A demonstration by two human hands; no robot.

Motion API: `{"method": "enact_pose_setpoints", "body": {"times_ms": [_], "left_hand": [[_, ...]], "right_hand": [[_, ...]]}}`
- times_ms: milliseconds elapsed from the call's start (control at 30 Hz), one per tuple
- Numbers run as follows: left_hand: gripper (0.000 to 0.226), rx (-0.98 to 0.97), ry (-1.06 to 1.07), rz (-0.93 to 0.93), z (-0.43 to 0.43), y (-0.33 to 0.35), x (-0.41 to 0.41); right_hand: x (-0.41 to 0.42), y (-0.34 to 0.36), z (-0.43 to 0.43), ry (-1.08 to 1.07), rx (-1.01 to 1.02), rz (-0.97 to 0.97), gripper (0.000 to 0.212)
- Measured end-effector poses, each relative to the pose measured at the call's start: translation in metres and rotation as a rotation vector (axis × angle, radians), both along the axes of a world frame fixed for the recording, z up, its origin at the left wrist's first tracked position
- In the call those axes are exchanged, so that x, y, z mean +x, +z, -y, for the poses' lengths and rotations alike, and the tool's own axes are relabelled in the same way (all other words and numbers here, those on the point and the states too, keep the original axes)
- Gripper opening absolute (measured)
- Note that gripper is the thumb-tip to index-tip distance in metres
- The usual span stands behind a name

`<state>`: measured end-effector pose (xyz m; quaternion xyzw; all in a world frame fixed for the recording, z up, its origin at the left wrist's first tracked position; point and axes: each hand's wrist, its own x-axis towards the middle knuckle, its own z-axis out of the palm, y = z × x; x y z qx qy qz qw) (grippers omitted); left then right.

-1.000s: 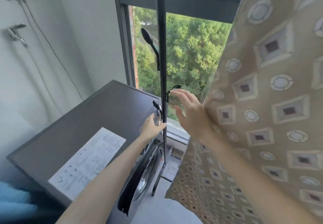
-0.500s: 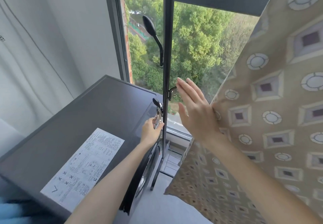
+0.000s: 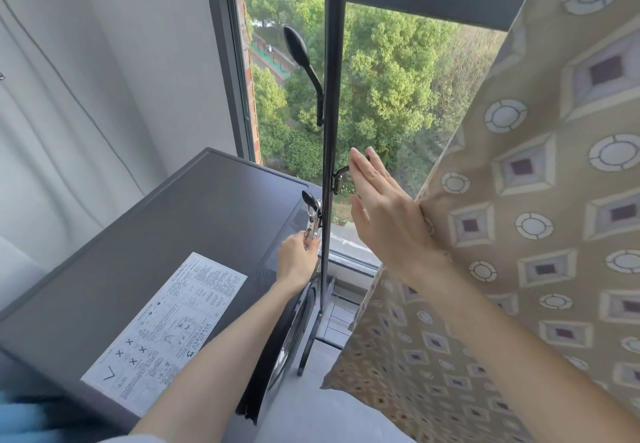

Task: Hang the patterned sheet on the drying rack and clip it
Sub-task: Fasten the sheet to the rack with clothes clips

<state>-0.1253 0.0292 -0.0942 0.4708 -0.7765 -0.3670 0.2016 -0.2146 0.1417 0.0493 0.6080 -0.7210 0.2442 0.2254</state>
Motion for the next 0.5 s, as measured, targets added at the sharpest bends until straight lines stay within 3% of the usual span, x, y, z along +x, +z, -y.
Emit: {"method": "enact_pose_setpoints", "body": {"times_ms": [367, 500], "left_hand": [[0.031, 0.020, 0.018, -0.002, 0.000, 0.014, 0.010], [0.042, 0.026, 0.063, -0.002, -0.003, 0.017, 0.011]], "right_hand": [[0.003, 0.005, -0.003, 0.005, 0.030, -0.024, 0.047], [0.003, 0.006, -0.004, 0.005, 0.036, -0.028, 0.047]]}}
